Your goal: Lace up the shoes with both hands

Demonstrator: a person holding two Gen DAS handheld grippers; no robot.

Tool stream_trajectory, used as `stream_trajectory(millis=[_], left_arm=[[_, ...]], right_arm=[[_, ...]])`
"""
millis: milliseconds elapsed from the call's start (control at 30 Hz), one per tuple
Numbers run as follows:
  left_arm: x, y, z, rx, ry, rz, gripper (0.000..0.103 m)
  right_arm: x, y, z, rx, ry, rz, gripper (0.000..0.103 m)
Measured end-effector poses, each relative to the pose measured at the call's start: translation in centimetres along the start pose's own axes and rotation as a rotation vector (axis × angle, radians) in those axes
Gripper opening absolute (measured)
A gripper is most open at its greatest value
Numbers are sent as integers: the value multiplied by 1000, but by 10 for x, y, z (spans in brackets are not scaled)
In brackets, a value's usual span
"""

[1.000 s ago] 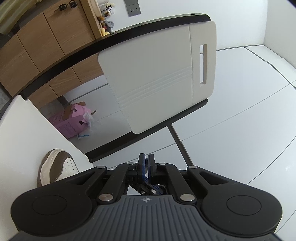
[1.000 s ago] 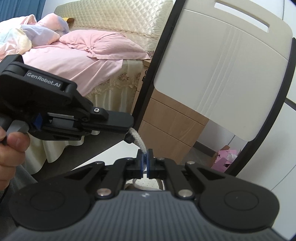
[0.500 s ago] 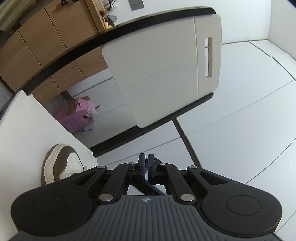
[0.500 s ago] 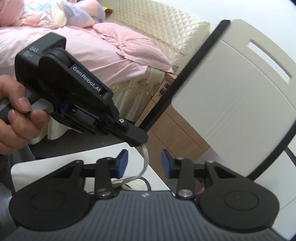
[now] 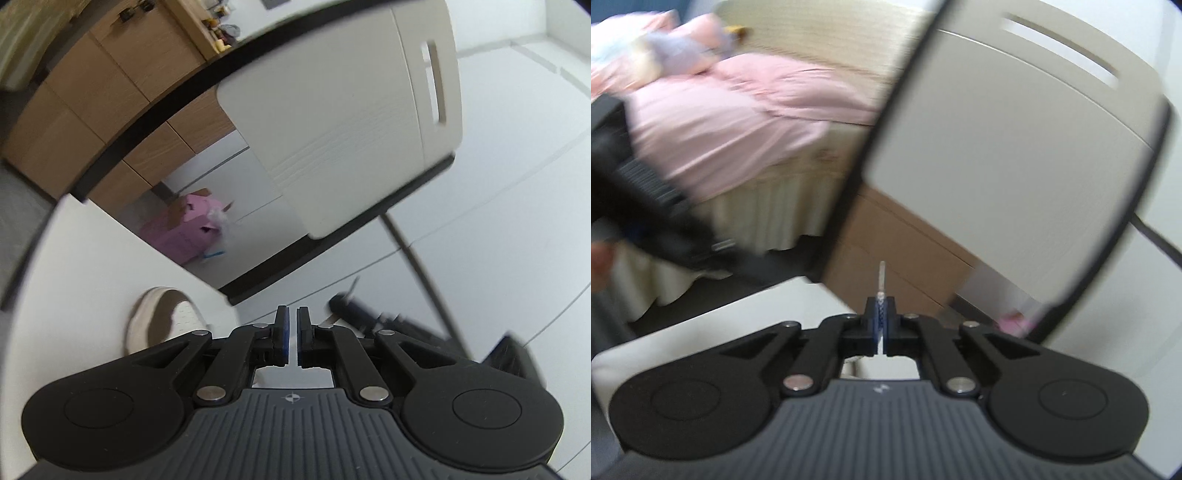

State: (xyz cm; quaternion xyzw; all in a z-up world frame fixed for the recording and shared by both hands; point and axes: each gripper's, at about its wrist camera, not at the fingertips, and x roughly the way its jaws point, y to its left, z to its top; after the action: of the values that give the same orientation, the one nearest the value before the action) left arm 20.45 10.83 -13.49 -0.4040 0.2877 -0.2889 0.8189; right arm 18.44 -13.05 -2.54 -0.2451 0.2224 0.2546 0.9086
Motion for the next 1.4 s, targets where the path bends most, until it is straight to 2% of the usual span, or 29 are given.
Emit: stream_trajectory(millis=[33,100,200,267,433,567,767,867,933,1033,1200,1400], left_arm=[[1,-4,-2,35,9,21,28],[2,-12,-8,107,27,66,51],[6,-27,-19,249,61,149,51],[12,-33,-28,321,95,211,51],[29,-45,-50,474,176,319,51],[43,-48,-63,549,215,392,51],[59,-45,-72,601,225,474,49],[60,-42,-71,594,205,505,40],[59,-41,-70,590,189,520,29],[57,-41,-69,591,172,545,19],[44,-39,-64,535,160,554,15],[26,-34,-57,484,154,583,17]], right_arm=[[1,-6,-2,30,1,-14,2],[3,-18,-6,91,4,-42,3],[8,-31,-12,163,10,-74,3],[18,-25,-16,146,25,-51,3],[29,-15,-5,109,37,61,3],[38,-10,-7,147,88,162,3],[46,2,-19,102,152,231,3],[46,4,-28,90,186,257,3],[49,6,-30,90,201,279,3],[54,13,-33,78,219,302,4],[55,19,-33,65,236,333,4],[49,21,-28,70,216,329,4]])
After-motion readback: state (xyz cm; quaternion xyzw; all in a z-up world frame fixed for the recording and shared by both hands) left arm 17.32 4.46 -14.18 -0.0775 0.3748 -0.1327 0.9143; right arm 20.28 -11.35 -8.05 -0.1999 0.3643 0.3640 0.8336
